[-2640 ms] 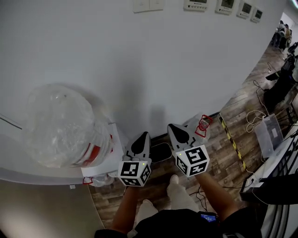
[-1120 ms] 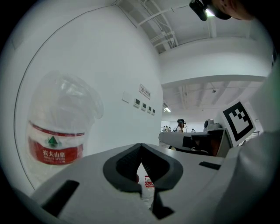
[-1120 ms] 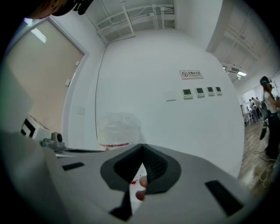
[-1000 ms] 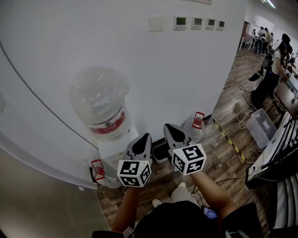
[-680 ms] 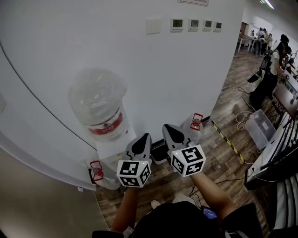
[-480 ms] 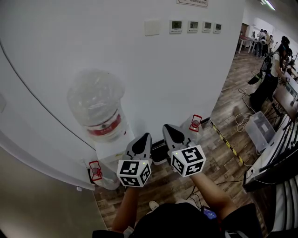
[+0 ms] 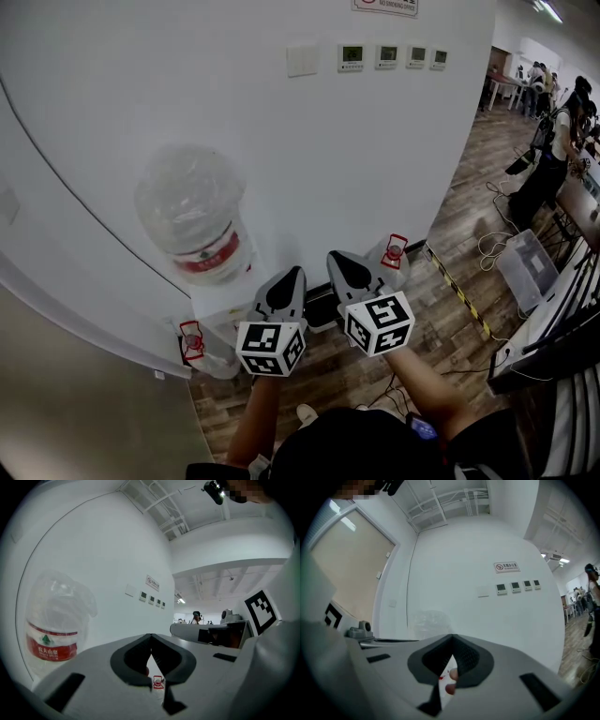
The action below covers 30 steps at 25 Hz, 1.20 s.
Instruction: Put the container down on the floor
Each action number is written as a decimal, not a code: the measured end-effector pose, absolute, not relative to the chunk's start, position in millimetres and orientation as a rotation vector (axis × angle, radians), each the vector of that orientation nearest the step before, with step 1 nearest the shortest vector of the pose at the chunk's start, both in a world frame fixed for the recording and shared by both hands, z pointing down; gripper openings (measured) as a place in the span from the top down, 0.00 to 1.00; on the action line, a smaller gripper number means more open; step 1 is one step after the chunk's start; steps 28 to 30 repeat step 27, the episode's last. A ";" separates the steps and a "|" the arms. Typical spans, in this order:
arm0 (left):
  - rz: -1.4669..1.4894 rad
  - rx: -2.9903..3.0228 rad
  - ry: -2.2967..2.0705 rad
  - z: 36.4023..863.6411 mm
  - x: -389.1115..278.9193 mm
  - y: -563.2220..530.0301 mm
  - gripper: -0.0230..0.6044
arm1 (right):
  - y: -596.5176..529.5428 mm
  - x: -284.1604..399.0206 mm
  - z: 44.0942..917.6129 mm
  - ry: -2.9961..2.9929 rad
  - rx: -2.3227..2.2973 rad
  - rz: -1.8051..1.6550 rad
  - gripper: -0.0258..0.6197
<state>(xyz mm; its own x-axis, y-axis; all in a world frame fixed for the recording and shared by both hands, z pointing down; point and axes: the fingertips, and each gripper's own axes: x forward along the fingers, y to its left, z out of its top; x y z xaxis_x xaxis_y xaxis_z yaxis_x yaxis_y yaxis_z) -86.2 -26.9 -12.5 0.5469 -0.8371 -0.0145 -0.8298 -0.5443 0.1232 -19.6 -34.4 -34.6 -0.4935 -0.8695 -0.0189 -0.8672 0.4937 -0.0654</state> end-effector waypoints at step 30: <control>-0.085 2.758 -1.493 -41.9 -57.6 -21.7 0.94 | -20.5 8.0 -51.2 2.660 -1.514 -0.029 0.91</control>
